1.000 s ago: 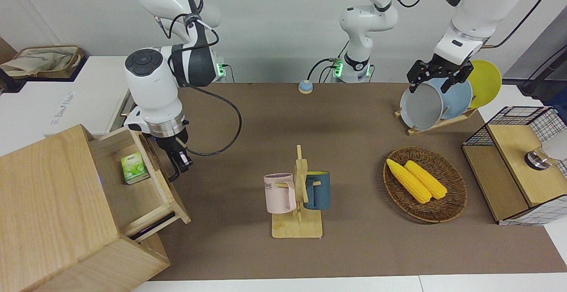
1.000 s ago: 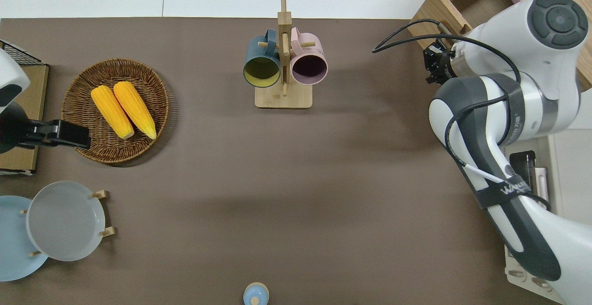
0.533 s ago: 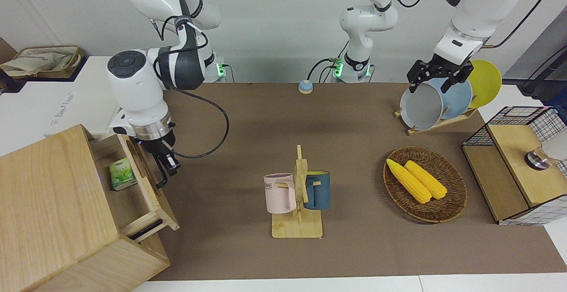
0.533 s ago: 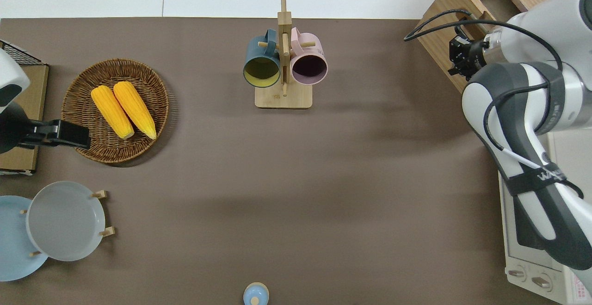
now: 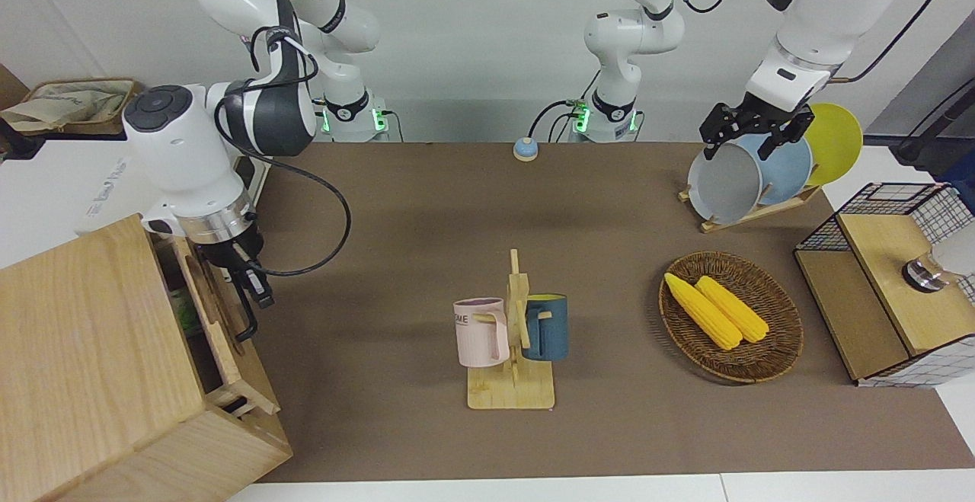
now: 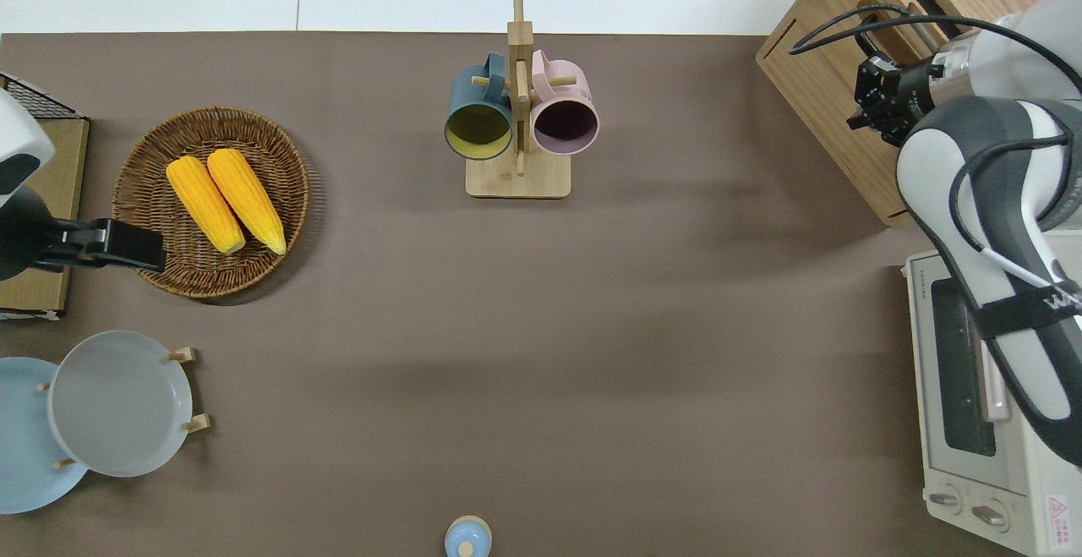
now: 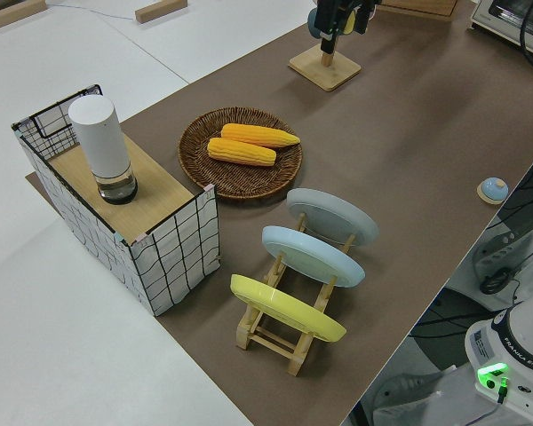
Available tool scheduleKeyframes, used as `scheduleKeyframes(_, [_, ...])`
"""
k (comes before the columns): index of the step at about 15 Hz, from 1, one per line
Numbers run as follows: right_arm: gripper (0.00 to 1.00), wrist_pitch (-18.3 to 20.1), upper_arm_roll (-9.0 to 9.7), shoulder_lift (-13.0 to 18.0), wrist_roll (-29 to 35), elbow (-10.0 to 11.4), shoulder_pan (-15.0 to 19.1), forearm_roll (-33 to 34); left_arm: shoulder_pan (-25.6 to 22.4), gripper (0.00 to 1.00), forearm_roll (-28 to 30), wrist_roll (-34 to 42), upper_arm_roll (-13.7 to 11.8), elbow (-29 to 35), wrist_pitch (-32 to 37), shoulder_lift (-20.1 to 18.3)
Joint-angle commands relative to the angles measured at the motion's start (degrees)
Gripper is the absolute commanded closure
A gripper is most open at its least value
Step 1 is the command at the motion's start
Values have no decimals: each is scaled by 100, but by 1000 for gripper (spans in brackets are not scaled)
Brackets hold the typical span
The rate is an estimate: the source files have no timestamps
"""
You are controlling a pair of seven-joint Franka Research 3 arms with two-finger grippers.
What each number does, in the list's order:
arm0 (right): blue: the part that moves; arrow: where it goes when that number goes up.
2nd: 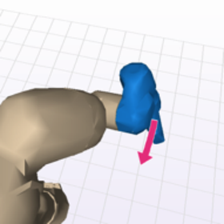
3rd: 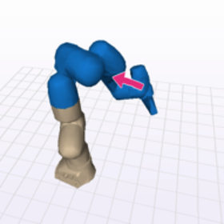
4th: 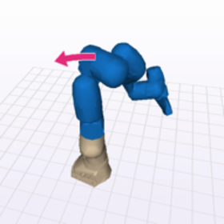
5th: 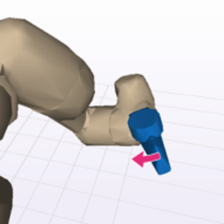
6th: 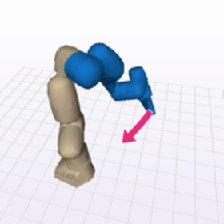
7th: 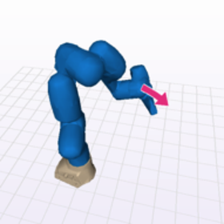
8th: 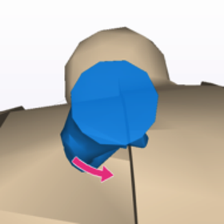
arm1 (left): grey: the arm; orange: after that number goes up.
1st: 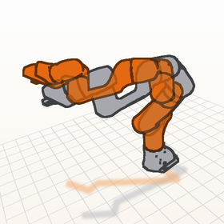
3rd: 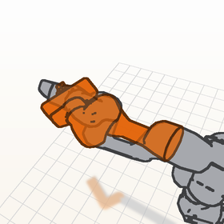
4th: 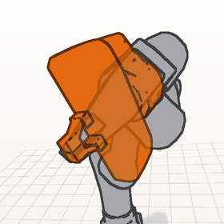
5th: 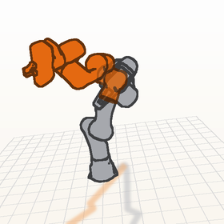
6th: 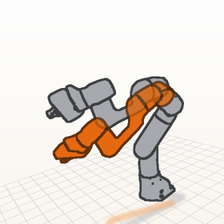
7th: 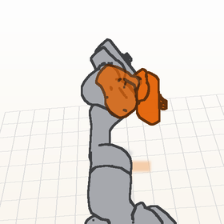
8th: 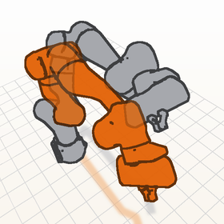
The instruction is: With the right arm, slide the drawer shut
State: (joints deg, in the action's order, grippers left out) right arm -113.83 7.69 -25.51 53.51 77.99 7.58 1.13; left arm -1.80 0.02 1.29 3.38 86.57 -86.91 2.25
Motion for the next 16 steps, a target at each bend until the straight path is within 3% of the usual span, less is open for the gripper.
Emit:
scheduleKeyframes(1, [1000, -7, 233, -120, -393, -161, 339, -131, -31, 7, -98, 56, 40, -140, 113, 65])
scheduleKeyframes(8, [1000, -7, 295, -129, -437, -170, 446, -139, -31, 7, -98, 56, 40, -140, 113, 65])
scheduleKeyframes(16, [1000, 378, 295, -68, -385, -126, 182, -78, -31, 7, -98, 56, 40, -140, 113, 65])
